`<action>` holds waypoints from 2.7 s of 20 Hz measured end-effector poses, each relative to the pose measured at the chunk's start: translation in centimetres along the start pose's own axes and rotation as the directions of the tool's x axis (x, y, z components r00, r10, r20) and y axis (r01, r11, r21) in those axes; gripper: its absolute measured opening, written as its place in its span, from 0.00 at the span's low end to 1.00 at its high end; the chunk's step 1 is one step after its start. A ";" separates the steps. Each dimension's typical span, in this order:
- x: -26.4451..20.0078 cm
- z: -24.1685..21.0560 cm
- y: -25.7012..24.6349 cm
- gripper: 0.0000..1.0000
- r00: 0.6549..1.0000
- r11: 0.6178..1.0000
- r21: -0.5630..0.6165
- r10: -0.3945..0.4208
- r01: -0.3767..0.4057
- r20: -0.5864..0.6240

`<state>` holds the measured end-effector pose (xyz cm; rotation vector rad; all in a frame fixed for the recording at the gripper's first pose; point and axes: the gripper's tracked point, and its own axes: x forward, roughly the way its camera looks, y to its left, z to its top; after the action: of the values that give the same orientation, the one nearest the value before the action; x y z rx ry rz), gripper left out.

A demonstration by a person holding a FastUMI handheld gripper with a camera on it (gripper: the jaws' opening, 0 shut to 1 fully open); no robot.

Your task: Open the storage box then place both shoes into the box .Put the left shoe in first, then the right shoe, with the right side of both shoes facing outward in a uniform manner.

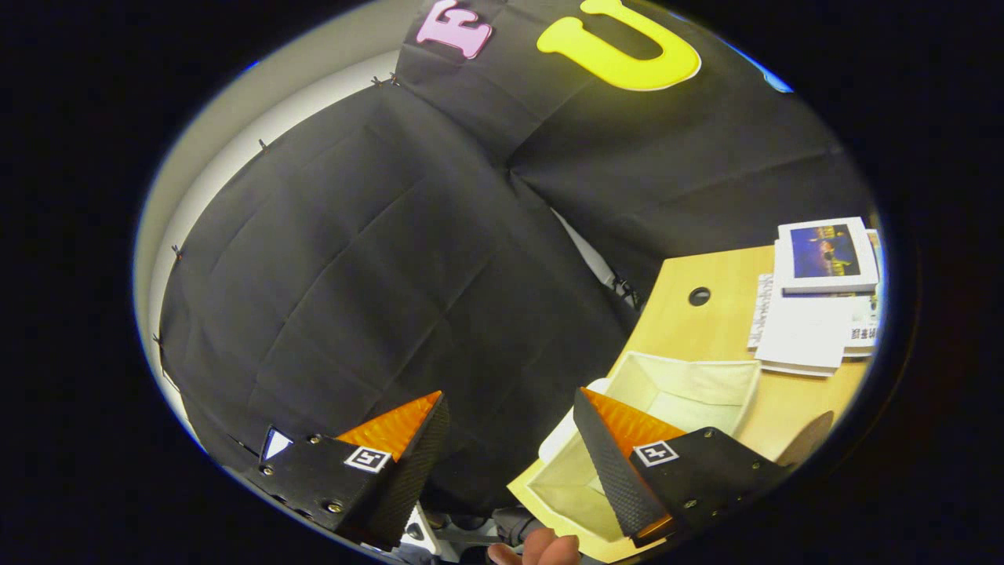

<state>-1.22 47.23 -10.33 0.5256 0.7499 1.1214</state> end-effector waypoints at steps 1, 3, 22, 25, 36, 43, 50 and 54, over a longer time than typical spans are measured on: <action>-1.5 -0.2 -0.9 0.97 0.999 1.000 -0.013 -0.027 0.028 0.017; -4.5 -0.7 -3.8 0.96 0.993 0.993 -0.042 -0.108 0.111 0.053; -18.4 -15.4 -29.3 0.96 0.759 0.759 0.061 -0.638 0.649 -0.131; -17.7 -18.1 -30.6 0.96 0.742 0.752 0.047 -0.637 0.658 -0.208; -13.2 -20.4 -34.9 0.58 0.683 0.707 0.065 -0.649 0.704 -0.336; -13.7 -19.1 -33.9 0.02 0.648 0.679 0.046 -0.677 0.733 -0.349; -15.3 -15.7 -28.8 0.02 0.666 0.707 0.017 -0.657 0.707 -0.353; -15.3 -12.4 -24.4 0.02 0.700 0.741 0.005 -0.632 0.672 -0.334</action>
<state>0.46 24.34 -31.70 0.1426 1.1810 0.4768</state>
